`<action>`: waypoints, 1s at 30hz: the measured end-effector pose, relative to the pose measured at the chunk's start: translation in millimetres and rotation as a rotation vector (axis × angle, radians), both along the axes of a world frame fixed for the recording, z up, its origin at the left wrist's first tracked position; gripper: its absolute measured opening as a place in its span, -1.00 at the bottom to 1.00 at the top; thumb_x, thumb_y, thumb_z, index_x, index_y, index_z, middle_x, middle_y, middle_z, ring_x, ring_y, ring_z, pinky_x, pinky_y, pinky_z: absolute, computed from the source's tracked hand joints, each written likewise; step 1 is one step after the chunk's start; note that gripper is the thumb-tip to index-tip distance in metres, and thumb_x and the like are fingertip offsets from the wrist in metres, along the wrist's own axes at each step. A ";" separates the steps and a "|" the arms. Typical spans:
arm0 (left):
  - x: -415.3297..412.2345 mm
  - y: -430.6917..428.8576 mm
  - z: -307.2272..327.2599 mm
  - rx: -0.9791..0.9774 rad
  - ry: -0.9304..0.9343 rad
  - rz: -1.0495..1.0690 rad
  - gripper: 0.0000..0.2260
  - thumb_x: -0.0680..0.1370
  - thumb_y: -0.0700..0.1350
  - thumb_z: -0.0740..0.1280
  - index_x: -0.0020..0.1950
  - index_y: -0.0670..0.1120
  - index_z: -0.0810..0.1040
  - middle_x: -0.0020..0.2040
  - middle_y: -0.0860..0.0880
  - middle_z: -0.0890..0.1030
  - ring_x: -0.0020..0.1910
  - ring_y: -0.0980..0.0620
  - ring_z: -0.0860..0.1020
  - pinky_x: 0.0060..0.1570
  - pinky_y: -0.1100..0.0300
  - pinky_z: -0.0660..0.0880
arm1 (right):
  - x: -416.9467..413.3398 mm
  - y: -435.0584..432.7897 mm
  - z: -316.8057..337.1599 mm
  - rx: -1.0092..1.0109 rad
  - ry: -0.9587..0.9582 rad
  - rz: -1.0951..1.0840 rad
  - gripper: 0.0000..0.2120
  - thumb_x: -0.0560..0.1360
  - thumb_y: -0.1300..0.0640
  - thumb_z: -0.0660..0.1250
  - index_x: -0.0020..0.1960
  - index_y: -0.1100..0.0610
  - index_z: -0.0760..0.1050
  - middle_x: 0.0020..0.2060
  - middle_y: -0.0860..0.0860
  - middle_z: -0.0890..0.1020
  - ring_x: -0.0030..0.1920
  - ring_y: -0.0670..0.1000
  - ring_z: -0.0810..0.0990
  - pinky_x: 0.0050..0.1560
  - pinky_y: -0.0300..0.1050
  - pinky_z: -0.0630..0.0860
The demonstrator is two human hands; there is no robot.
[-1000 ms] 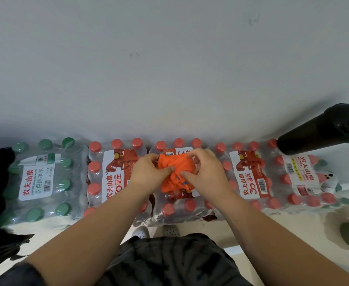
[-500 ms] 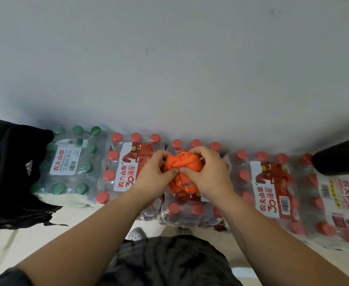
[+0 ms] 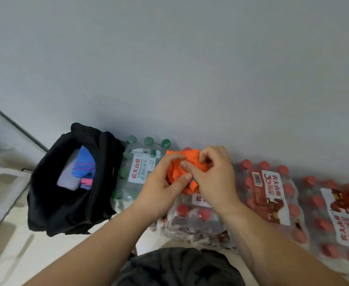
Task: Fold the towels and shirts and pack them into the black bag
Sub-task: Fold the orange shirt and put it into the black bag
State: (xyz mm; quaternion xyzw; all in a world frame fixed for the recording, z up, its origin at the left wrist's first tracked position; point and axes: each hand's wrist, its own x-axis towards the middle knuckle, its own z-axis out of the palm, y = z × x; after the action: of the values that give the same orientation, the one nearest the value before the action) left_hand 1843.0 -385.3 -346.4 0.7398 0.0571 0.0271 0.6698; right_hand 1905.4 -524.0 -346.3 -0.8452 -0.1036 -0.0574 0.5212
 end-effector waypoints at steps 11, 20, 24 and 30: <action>-69.5 222.7 14.3 0.086 0.059 0.187 -0.69 0.47 -0.22 0.48 0.07 0.13 0.55 -0.09 0.10 0.60 -0.10 -0.03 0.59 -0.10 -0.06 0.61 | -59.9 190.7 9.3 -0.089 0.076 0.305 -0.85 0.57 -0.13 0.17 -0.01 -0.14 0.48 0.00 -0.19 0.51 0.08 -0.11 0.49 0.12 -0.17 0.44; -75.8 333.7 -69.0 0.116 0.407 0.474 -0.62 0.43 -0.22 0.30 0.07 0.24 0.46 0.07 -0.02 0.59 -0.06 -0.12 0.63 -0.07 -0.17 0.63 | -67.7 244.4 -16.2 -0.821 0.092 0.444 -0.43 0.45 -0.27 0.39 0.42 -0.20 0.37 0.60 -0.20 0.00 0.58 0.24 -0.31 0.53 0.39 -0.14; -53.5 325.6 -107.3 0.071 0.506 0.549 -0.64 0.38 -0.27 0.21 0.00 0.18 0.42 -0.05 -0.10 0.59 -0.16 -0.13 0.61 -0.14 -0.18 0.62 | -69.3 247.6 -19.7 -0.854 0.017 0.418 -0.29 0.37 -0.25 0.48 0.46 -0.10 0.39 0.59 -0.12 0.14 0.59 0.29 -0.11 0.53 0.31 0.10; -2.6 303.6 -128.6 -0.295 0.380 0.942 -0.69 0.40 -0.29 0.25 -0.24 0.17 0.42 -0.19 -0.04 0.53 -0.22 -0.02 0.49 -0.16 0.04 0.50 | -66.0 245.3 -17.9 -0.972 0.007 0.437 -0.28 0.39 -0.29 0.44 0.47 -0.13 0.35 0.59 -0.15 0.09 0.57 0.21 -0.09 0.53 0.24 0.16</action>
State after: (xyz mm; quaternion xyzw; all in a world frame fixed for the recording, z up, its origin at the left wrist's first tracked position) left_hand 1840.3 -81.7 -475.0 0.5237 0.5070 0.1824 0.6598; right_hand 1839.4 -278.7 -364.2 -0.9480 -0.2902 0.1102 0.0699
